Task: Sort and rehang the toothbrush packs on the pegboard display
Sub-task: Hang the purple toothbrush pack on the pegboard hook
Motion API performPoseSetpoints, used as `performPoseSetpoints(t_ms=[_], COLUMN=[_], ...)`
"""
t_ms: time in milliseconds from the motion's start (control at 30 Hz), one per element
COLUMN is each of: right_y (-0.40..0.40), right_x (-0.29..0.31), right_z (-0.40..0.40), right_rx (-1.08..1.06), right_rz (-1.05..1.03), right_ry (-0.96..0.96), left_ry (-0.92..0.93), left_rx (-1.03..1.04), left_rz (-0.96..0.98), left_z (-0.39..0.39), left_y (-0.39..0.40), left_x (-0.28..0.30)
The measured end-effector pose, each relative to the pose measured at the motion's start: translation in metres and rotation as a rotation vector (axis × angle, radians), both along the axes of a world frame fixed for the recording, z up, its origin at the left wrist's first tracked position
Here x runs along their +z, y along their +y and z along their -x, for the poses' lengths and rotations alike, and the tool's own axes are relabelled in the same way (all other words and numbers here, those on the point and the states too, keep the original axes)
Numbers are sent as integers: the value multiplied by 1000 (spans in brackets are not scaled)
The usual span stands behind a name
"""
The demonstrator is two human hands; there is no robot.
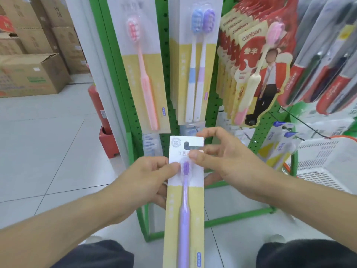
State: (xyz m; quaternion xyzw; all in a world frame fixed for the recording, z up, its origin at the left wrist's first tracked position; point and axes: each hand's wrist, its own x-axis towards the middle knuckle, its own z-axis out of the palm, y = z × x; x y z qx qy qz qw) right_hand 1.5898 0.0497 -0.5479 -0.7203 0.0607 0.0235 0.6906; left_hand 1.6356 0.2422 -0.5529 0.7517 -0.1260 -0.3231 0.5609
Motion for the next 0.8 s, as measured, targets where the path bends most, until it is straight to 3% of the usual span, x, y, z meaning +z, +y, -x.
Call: performPoseSetpoints(t_ms=[133,267,500,800], right_y=[-17,-28,-40,-56], right_x=[-26,-45,-57,-66], right_z=[0,1,4,1], right_rx=[22,131,167,233], right_rz=[85,193,190,152], right_ry=[103,155,210,199], left_ry=[-61,-53,85,89], left_rx=[-113,-150,-195,-175], left_rz=[-107,-93,-118,-15], left_z=[-8,-13,-13,-16], left_y=[-21,-34,-50,-54], left_x=[-18,-35,-50,-66])
